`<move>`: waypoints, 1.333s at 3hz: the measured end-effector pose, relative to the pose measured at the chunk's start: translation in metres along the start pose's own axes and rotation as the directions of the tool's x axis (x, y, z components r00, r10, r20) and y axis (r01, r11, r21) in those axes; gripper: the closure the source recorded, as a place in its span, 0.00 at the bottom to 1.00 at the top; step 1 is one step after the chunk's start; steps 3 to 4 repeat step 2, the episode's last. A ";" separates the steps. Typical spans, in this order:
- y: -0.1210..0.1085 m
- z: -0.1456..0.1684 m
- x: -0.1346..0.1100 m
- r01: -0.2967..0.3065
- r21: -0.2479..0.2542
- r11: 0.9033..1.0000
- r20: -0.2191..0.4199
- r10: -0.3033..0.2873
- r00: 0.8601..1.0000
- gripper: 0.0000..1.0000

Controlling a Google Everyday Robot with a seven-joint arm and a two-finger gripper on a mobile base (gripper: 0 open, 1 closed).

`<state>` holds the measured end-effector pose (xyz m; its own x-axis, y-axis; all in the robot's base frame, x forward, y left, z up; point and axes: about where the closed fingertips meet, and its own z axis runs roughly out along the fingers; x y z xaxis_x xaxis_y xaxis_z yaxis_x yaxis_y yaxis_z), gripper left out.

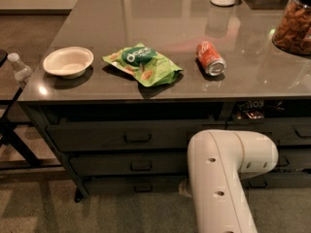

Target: Close bottom drawer

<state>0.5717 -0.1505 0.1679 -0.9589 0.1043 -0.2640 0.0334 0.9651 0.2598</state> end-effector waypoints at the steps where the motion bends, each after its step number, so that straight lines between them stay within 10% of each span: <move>1: -0.047 -0.034 0.027 -0.074 0.071 0.995 -0.101 0.081 0.992 1.00; 2: -0.050 -0.036 0.042 -0.073 0.086 0.994 -0.157 0.086 0.984 0.82; 4: -0.050 -0.036 0.042 -0.073 0.086 0.994 -0.157 0.086 0.984 0.82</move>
Offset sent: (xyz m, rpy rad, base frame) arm -0.0302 -0.0427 0.0105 -0.0322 0.1013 -0.0537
